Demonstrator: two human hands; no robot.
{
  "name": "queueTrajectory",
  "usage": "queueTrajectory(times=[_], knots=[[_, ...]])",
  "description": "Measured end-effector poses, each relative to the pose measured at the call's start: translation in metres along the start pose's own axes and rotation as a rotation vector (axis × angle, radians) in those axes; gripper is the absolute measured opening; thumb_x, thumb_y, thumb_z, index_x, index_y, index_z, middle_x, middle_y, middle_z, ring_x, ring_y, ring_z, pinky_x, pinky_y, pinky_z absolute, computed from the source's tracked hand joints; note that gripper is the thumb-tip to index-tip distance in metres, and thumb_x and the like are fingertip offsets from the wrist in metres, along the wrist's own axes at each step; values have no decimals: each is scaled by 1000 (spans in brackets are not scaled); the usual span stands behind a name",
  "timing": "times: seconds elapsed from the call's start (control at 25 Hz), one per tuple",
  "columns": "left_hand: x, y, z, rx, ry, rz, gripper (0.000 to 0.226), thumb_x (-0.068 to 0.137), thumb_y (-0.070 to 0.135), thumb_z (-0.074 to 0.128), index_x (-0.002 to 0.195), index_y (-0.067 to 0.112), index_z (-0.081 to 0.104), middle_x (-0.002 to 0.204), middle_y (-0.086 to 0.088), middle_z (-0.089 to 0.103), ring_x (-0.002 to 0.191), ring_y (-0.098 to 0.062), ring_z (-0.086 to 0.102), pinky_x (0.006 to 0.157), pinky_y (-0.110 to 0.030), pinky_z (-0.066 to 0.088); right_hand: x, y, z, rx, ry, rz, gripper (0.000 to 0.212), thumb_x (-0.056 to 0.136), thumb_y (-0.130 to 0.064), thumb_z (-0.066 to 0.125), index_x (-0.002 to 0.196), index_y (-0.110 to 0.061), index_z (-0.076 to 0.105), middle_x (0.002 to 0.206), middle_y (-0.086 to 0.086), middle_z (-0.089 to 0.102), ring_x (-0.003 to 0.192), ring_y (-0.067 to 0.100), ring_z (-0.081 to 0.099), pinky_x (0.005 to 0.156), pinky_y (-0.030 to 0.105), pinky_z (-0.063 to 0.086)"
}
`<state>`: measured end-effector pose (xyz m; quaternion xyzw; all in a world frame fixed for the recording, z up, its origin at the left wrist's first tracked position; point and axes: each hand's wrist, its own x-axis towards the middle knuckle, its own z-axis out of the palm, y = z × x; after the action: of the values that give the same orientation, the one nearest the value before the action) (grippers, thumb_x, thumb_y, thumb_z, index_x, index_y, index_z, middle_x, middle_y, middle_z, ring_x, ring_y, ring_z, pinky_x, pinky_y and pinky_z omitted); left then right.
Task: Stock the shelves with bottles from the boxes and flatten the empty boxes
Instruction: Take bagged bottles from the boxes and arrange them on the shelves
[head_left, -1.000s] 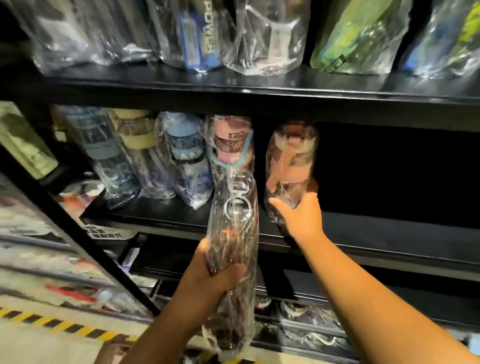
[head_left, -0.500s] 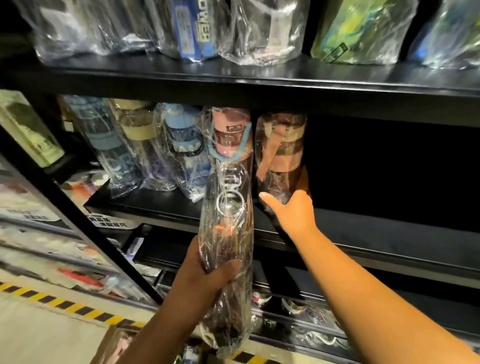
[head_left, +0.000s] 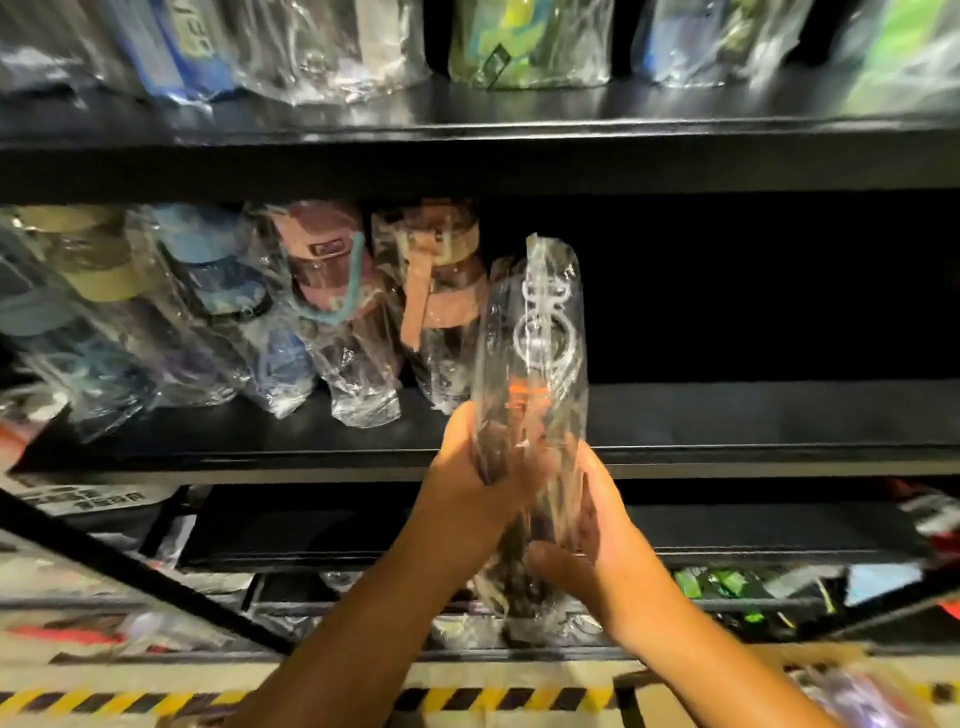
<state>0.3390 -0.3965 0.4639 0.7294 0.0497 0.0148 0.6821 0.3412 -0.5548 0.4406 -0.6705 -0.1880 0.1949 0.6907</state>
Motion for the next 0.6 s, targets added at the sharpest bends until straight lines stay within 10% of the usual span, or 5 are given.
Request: queueTrajectory(times=[0.24,0.36,0.48,0.6], knots=[[21,18,40,-23,-224,190,58,85,47,68,135,28,46,123,16,67,115,-3,63,88,-19,51,4,-12,-42,-102,139,51,89,66,-22,89,139,-36,39,125,-8,66,115,15,65,97,39,53],[30,24,38,96,-324,265,47,90,42,63,132,36,44,121,38,60,118,16,52,94,-10,44,16,-23,-55,-181,332,7,80,69,-18,88,132,-33,41,114,-14,68,105,0,66,86,22,53],[42,-12,16,580,-88,381,57,87,62,52,136,34,48,134,28,50,125,11,41,108,-29,40,42,-28,-65,-316,520,-76,86,73,-17,87,140,-21,33,118,-19,59,103,-9,61,81,7,46],[50,-67,-12,953,44,625,54,87,48,61,130,15,60,130,1,59,123,-17,54,99,-46,47,69,-14,-65,-396,600,-55,105,70,-29,89,150,-21,20,137,-8,51,124,9,52,98,22,44]])
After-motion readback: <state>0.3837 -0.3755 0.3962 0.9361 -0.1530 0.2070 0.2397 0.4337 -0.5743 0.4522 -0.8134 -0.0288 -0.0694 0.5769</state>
